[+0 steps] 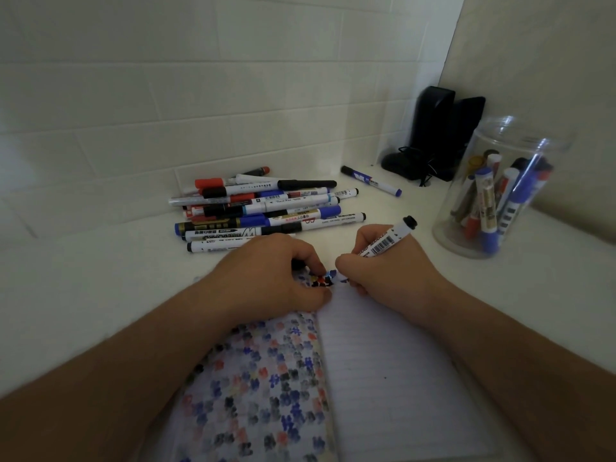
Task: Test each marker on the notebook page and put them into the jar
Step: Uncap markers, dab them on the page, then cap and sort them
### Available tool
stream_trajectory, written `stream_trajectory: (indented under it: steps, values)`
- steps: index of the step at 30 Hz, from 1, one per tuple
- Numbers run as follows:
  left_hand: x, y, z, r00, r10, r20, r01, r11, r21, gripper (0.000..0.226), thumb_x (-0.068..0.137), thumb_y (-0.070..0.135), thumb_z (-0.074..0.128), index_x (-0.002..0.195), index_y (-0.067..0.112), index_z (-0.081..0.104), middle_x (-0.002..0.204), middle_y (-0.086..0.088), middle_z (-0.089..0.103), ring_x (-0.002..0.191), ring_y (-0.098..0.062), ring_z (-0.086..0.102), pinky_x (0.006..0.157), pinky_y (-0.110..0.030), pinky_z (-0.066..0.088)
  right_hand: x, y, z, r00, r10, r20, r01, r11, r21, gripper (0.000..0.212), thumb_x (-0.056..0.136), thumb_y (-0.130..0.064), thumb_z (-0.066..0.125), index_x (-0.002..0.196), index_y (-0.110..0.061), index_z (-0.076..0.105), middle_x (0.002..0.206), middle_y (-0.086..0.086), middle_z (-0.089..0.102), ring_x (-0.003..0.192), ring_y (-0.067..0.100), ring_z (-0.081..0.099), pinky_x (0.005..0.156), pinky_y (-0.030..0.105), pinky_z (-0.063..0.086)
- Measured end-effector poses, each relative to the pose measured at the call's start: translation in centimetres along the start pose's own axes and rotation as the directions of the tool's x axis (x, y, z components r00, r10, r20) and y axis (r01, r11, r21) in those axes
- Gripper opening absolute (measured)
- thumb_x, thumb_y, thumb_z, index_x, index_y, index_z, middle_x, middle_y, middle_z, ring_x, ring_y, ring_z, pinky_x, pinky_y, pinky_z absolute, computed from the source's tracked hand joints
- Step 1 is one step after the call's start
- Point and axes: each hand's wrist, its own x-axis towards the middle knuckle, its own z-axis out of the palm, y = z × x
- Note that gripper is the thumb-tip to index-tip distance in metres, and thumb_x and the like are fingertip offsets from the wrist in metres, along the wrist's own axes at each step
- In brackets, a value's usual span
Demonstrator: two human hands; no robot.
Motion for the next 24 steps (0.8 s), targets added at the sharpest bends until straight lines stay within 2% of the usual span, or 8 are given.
stream_trajectory:
  steps: [3, 8, 13, 15, 19, 24]
  values:
    - [0.02, -0.16, 0.08, 1.000, 0.006, -0.002, -0.006, 1.000, 0.010, 0.033, 0.073, 0.062, 0.076, 0.102, 0.046, 0.070, 0.097, 0.026, 0.060, 0.088, 0.003, 0.059, 0.083, -0.030, 0.058, -0.04, 0.00, -0.09, 1.000, 0.004, 0.008, -0.004, 0.999, 0.032, 0.019, 0.079, -0.009, 0.074, 0.069, -0.009, 0.058, 0.063, 0.011, 0.069, 0.050, 0.014, 0.061, 0.049, 0.023, 0.047]
    - [0.17, -0.23, 0.17, 1.000, 0.015, -0.011, -0.015, 1.000, 0.011, 0.034, 0.073, 0.063, 0.075, 0.102, 0.046, 0.071, 0.097, 0.025, 0.060, 0.087, 0.003, 0.059, 0.083, -0.031, 0.058, -0.08, 0.04, 0.05, 1.000, -0.020, 0.021, 0.020, 1.000, -0.014, 0.021, 0.079, -0.013, 0.077, 0.068, -0.011, 0.059, 0.062, 0.008, 0.070, 0.051, 0.014, 0.063, 0.051, 0.025, 0.049]
    - [0.04, -0.37, 0.24, 1.000, 0.019, -0.019, -0.019, 1.000, 0.015, 0.035, 0.072, 0.063, 0.075, 0.103, 0.047, 0.071, 0.097, 0.024, 0.061, 0.087, 0.003, 0.058, 0.082, -0.031, 0.058, 0.00, 0.02, 0.00, 1.000, -0.017, 0.011, 0.017, 0.999, -0.033, 0.021, 0.076, -0.013, 0.074, 0.065, -0.013, 0.056, 0.061, 0.012, 0.067, 0.048, 0.014, 0.060, 0.051, 0.029, 0.049]
    - [0.00, -0.31, 0.14, 1.000, 0.020, -0.012, -0.020, 1.000, 0.022, 0.037, 0.072, 0.063, 0.075, 0.105, 0.046, 0.071, 0.098, 0.025, 0.059, 0.088, 0.003, 0.058, 0.083, -0.030, 0.057, -0.06, 0.00, -0.02, 1.000, -0.014, 0.007, 0.014, 1.000, -0.019, 0.020, 0.076, -0.012, 0.073, 0.065, -0.013, 0.055, 0.060, 0.009, 0.067, 0.048, 0.013, 0.060, 0.051, 0.028, 0.049]
    - [-0.03, -0.18, -0.02, 1.000, 0.012, 0.003, -0.012, 1.000, 0.026, 0.038, 0.072, 0.062, 0.076, 0.106, 0.046, 0.070, 0.099, 0.025, 0.059, 0.088, 0.003, 0.058, 0.084, -0.030, 0.057, -0.07, -0.07, 0.06, 1.000, -0.009, -0.009, 0.009, 1.000, 0.019, 0.018, 0.077, -0.010, 0.073, 0.067, -0.011, 0.058, 0.066, 0.015, 0.070, 0.050, 0.015, 0.061, 0.051, 0.029, 0.049]
    - [-0.02, -0.28, 0.04, 1.000, 0.013, 0.000, -0.013, 1.000, 0.024, 0.040, 0.072, 0.062, 0.076, 0.107, 0.045, 0.070, 0.099, 0.024, 0.060, 0.087, 0.003, 0.059, 0.082, -0.030, 0.058, -0.16, -0.01, 0.04, 1.000, -0.015, 0.013, 0.015, 1.000, -0.001, 0.019, 0.079, -0.012, 0.075, 0.069, -0.010, 0.059, 0.061, 0.011, 0.068, 0.048, 0.012, 0.060, 0.048, 0.025, 0.046]
